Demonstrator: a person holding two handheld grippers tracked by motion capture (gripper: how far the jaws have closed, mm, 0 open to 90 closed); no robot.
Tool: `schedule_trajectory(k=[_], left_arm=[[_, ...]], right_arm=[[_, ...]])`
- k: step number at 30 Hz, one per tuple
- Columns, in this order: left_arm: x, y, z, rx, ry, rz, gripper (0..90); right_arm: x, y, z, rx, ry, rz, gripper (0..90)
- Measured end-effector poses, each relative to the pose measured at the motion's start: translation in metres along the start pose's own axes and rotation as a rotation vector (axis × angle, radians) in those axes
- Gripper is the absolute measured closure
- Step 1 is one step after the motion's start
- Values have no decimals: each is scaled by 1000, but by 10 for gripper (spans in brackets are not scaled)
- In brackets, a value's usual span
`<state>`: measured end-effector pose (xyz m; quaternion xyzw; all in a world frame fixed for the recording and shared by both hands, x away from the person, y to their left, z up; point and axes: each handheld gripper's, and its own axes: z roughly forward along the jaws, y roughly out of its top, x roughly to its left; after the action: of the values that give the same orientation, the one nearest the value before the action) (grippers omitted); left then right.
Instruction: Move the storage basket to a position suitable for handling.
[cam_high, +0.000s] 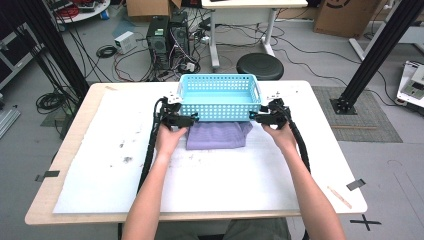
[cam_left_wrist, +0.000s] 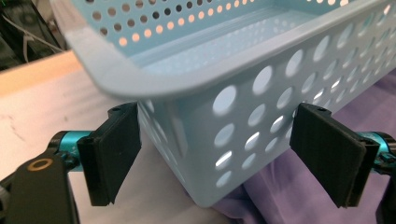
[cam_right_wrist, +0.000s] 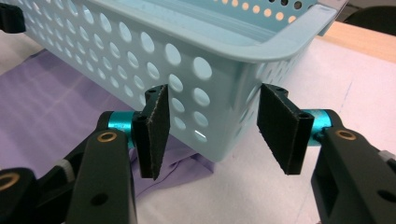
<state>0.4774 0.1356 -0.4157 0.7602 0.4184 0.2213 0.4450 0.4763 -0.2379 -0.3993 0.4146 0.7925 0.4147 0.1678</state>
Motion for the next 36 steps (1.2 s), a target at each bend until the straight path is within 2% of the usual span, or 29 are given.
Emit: schedule_trajectory(k=[1, 6, 8, 17, 21, 24, 28, 30, 36], left_arm=[[0, 0, 0, 1, -3, -6, 172], [0, -1, -6, 4, 15, 42, 210], [0, -1, -9, 1, 25, 44, 210], [5, -5, -34, -41, 12, 68, 210], [4, -7, -47, -67, 0, 74, 212], [2, -10, -60, -114, -27, 70, 212], [-3, -16, -77, -145, -39, 97, 212], [-5, -21, -85, -165, -53, 85, 212], [-7, -37, -103, -206, -81, 81, 212]], right_arm=[[0, 0, 0, 4, -3, 1, 457], [-2, -3, -4, 0, -8, 49, 401], [-4, -5, -7, -2, -15, 67, 372], [-3, -11, -29, -78, -13, 60, 344], [2, -14, -42, -123, -19, 30, 344], [6, -20, -51, -149, -16, 11, 343], [12, -30, -62, -185, -17, -5, 329], [14, -33, -65, -177, -15, -5, 307], [26, -48, -79, -229, -23, -45, 309]])
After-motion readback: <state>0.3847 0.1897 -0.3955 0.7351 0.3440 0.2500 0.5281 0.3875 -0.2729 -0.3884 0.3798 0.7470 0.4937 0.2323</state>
